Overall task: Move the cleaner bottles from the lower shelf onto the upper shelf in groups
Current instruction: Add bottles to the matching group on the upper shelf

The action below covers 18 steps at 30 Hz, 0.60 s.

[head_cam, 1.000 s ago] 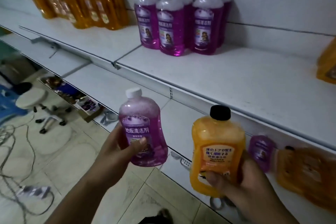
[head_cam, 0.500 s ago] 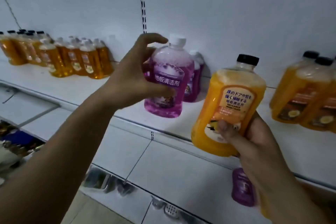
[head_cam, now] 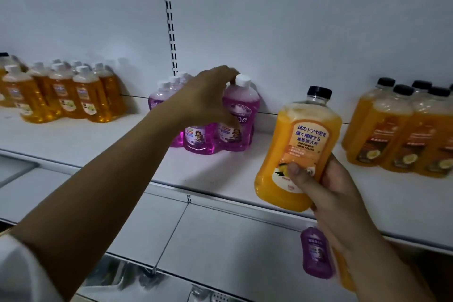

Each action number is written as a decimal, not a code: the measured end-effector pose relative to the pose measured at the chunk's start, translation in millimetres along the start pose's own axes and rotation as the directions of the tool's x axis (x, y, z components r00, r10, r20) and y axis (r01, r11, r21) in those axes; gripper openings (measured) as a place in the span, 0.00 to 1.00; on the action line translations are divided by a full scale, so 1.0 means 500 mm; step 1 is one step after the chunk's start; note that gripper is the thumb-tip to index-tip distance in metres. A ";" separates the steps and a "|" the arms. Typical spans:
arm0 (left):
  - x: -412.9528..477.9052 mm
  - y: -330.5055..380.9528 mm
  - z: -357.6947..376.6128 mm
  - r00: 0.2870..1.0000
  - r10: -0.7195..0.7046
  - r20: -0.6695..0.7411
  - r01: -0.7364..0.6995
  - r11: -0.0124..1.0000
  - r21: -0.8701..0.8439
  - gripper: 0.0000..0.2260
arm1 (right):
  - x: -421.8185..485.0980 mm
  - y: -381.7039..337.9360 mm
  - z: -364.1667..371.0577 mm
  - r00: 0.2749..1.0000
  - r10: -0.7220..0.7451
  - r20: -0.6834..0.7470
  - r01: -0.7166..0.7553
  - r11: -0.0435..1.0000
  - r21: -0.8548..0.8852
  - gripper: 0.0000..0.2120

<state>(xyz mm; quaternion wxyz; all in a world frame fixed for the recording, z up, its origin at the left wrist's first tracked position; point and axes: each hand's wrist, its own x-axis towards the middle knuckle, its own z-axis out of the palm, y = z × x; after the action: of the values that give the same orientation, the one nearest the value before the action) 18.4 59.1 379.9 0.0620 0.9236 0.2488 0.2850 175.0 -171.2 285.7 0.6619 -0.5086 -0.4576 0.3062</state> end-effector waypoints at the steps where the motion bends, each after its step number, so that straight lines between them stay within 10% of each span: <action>1: 0.002 -0.004 0.002 1.000 -0.001 0.012 0.000 1.000 0.021 0.44 | 0.000 0.003 0.000 1.000 0.001 -0.001 -0.001 1.000 -0.008 0.34; 18: 0.010 -0.062 0.049 0.999 0.044 0.002 -0.041 0.912 0.408 0.44 | 0.028 0.030 -0.005 0.998 0.050 -0.026 -0.051 0.999 -0.017 0.44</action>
<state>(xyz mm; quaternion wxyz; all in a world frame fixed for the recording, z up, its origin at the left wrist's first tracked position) 22.6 89.1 354.0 -0.1390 0.9203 0.2828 0.2317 183.5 -155.5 275.4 0.6553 -0.5297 -0.4389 0.3121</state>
